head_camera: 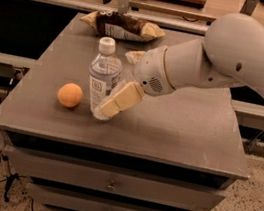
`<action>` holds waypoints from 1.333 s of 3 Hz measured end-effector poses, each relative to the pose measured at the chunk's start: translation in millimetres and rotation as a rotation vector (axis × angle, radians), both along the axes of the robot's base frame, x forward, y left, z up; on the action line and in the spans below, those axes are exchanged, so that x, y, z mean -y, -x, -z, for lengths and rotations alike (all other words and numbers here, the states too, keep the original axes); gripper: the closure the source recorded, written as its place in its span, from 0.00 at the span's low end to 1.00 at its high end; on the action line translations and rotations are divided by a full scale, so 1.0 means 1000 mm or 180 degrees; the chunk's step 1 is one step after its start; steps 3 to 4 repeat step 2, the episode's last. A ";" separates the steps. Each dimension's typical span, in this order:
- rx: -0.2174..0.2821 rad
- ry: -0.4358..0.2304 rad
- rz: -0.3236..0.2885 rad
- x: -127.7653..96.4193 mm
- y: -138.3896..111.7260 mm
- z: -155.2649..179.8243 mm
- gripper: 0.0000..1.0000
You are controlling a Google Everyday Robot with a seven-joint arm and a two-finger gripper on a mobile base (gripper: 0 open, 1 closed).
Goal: Move blue plastic bottle near orange
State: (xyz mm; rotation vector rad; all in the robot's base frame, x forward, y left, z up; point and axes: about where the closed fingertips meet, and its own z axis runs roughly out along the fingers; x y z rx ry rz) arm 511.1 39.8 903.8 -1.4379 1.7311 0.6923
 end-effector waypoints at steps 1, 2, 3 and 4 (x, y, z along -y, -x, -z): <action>0.0058 0.0062 0.0007 0.015 -0.009 -0.004 0.00; 0.0090 0.0156 0.0028 0.033 -0.021 -0.007 0.00; 0.0090 0.0156 0.0028 0.033 -0.021 -0.007 0.00; 0.0090 0.0156 0.0028 0.033 -0.021 -0.007 0.00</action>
Offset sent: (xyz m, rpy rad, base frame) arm 0.0377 -0.0614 0.0091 -0.0835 -0.0363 -0.0257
